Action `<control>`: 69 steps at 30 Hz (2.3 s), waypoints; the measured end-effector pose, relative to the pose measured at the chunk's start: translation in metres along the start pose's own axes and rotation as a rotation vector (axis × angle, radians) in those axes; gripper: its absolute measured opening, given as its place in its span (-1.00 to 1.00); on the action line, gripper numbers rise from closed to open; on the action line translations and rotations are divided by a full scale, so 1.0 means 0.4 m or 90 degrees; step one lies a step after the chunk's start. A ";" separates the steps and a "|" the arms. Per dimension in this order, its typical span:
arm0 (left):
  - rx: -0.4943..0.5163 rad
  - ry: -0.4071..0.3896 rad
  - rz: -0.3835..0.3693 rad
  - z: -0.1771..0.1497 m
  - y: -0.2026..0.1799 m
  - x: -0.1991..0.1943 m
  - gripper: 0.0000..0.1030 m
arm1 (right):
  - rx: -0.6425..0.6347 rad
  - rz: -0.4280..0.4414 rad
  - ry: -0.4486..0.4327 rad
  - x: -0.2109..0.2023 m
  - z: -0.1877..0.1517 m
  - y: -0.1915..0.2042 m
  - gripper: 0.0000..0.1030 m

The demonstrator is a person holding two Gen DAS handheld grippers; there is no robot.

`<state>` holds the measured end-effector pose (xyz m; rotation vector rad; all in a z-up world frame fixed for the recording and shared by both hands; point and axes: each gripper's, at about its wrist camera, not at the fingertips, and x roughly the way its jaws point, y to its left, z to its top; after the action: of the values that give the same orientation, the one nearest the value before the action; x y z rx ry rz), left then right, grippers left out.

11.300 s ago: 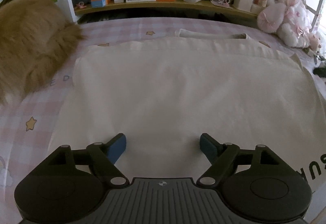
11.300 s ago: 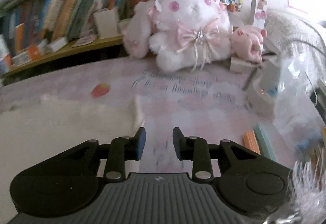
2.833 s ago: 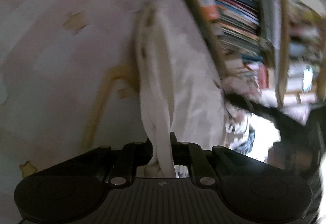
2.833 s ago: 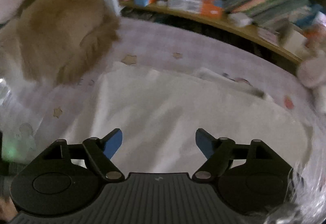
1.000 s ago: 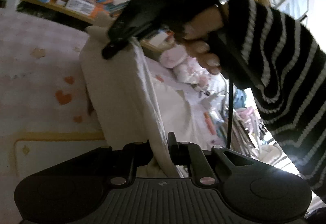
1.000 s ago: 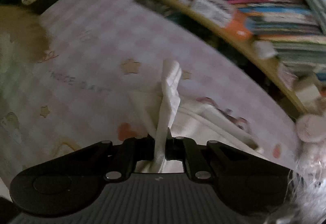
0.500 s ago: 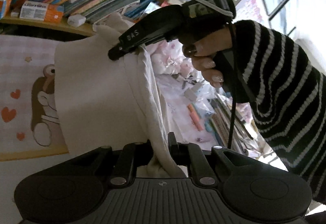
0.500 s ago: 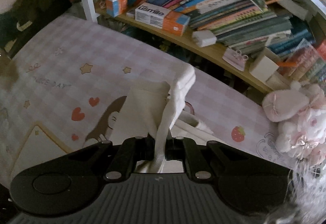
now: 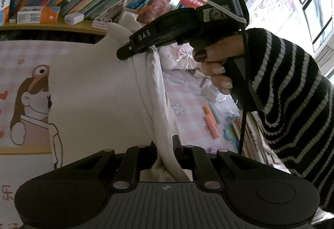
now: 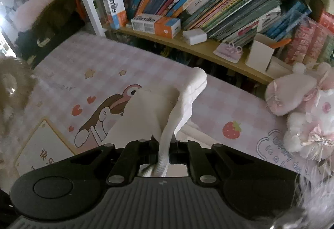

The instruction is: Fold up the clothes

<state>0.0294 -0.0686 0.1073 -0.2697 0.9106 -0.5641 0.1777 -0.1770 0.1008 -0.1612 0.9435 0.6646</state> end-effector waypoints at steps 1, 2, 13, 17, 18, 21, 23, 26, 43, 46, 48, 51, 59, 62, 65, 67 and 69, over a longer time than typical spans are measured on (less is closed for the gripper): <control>0.003 0.003 0.003 0.003 -0.008 0.010 -0.79 | 0.002 0.003 -0.005 -0.003 -0.006 -0.013 -0.86; 0.005 0.007 0.006 0.006 -0.017 0.019 -0.79 | 0.003 0.007 -0.008 -0.005 -0.013 -0.027 -0.86; 0.010 0.066 0.021 0.001 -0.063 0.126 -0.78 | 0.058 0.035 -0.011 0.013 -0.105 -0.160 -0.86; 0.011 0.087 0.024 -0.011 -0.069 0.159 -0.78 | 0.083 0.037 0.002 0.037 -0.140 -0.197 -0.86; 0.012 0.091 0.025 -0.013 -0.071 0.167 -0.78 | 0.089 0.037 0.005 0.042 -0.149 -0.206 -0.86; 0.015 0.105 0.028 -0.020 -0.075 0.189 -0.78 | 0.102 0.036 0.013 0.055 -0.171 -0.224 -0.86; 0.017 0.114 0.030 -0.025 -0.078 0.203 -0.78 | 0.107 0.036 0.014 0.057 -0.182 -0.231 -0.86; 0.017 0.122 0.032 -0.034 -0.080 0.218 -0.78 | 0.109 0.036 0.014 0.059 -0.191 -0.236 -0.86; 0.002 0.139 0.051 -0.078 -0.082 0.236 -0.72 | 0.174 0.047 0.016 0.089 -0.236 -0.274 -0.84; 0.009 0.133 0.054 -0.085 -0.085 0.236 -0.73 | 0.199 0.049 0.020 0.096 -0.245 -0.286 -0.77; 0.021 0.128 0.056 -0.087 -0.091 0.234 -0.75 | 0.216 0.045 0.022 0.100 -0.251 -0.295 -0.66; 0.037 0.122 0.059 -0.090 -0.099 0.233 -0.76 | 0.239 0.049 0.022 0.103 -0.259 -0.308 -0.56; 0.049 0.135 0.070 -0.086 -0.110 0.235 -0.75 | 0.268 0.045 0.017 0.107 -0.268 -0.322 -0.44; 0.061 0.142 0.076 -0.088 -0.121 0.235 -0.73 | 0.271 0.039 0.013 0.110 -0.264 -0.321 -0.43; 0.072 0.147 0.079 -0.094 -0.129 0.227 -0.68 | 0.268 0.035 0.005 0.110 -0.259 -0.318 -0.47; 0.076 0.150 0.080 -0.100 -0.131 0.222 -0.68 | 0.260 0.045 -0.001 0.108 -0.257 -0.317 -0.71; 0.079 0.153 0.079 -0.106 -0.132 0.216 -0.67 | 0.246 0.054 -0.016 0.098 -0.254 -0.312 -0.78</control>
<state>0.0186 -0.1606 0.0484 -0.0322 1.1115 -0.5424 0.1966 -0.2991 -0.0092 0.2300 1.0401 0.5484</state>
